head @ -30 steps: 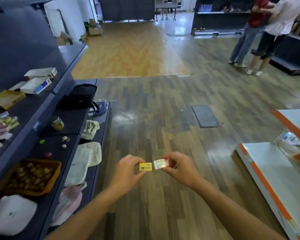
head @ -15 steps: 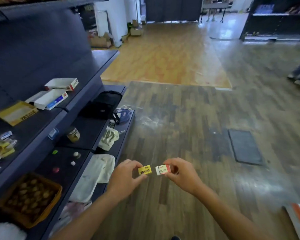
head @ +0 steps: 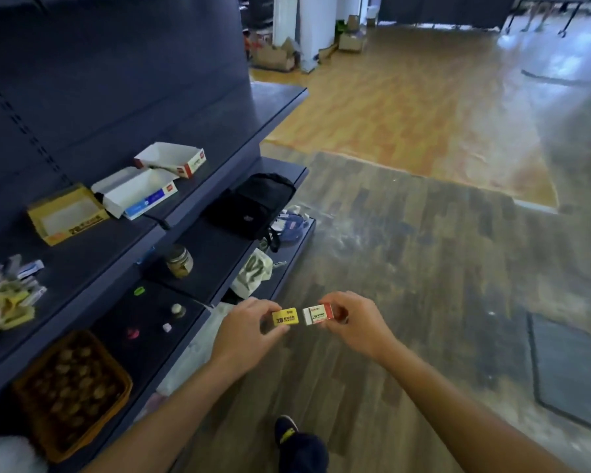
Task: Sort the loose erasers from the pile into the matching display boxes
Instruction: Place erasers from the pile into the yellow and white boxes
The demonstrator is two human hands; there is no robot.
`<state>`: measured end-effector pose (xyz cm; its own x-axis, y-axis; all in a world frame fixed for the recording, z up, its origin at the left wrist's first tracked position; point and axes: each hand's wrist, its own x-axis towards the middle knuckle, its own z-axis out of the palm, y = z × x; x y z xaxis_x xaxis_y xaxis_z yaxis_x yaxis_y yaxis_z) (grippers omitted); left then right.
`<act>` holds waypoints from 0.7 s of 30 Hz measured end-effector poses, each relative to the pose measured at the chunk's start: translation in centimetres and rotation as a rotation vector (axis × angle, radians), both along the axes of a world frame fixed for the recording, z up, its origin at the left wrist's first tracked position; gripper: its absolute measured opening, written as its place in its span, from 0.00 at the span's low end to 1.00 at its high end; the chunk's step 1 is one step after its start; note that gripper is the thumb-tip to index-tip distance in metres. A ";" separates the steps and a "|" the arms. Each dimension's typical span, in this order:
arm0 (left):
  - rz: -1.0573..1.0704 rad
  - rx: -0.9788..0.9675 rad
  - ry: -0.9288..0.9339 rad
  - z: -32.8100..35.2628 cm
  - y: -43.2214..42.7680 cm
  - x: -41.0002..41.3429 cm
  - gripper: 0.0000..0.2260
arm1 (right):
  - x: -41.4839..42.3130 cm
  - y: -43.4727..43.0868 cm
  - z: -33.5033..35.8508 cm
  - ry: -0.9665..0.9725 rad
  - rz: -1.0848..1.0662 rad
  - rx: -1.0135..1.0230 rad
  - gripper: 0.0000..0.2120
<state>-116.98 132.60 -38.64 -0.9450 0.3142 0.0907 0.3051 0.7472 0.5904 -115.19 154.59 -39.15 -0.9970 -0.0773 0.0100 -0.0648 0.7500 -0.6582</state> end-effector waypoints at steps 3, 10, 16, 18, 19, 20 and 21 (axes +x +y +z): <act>0.039 0.029 0.034 0.5 -0.8 -5.2 0.09 | -6.2 -0.7 0.5 0.007 0.034 0.022 0.14; 0.166 0.039 0.072 2.3 -4.6 -14.8 0.12 | -18.1 -5.3 2.4 0.068 0.126 0.009 0.12; 0.324 0.073 0.041 2.5 -8.8 -19.4 0.13 | -25.6 -10.1 2.7 0.049 0.262 -0.016 0.15; 0.387 0.080 0.024 2.5 -10.0 -20.6 0.13 | -28.2 -11.6 2.7 0.052 0.311 -0.022 0.16; 0.417 0.073 0.027 2.6 -10.6 -21.3 0.13 | -29.5 -12.4 2.8 0.055 0.338 -0.023 0.16; 0.442 0.065 0.041 2.6 -11.2 -21.9 0.13 | -30.8 -13.3 2.9 0.060 0.365 -0.021 0.17; 0.465 0.056 0.064 2.7 -11.8 -22.6 0.14 | -32.1 -14.1 3.0 0.070 0.394 -0.019 0.17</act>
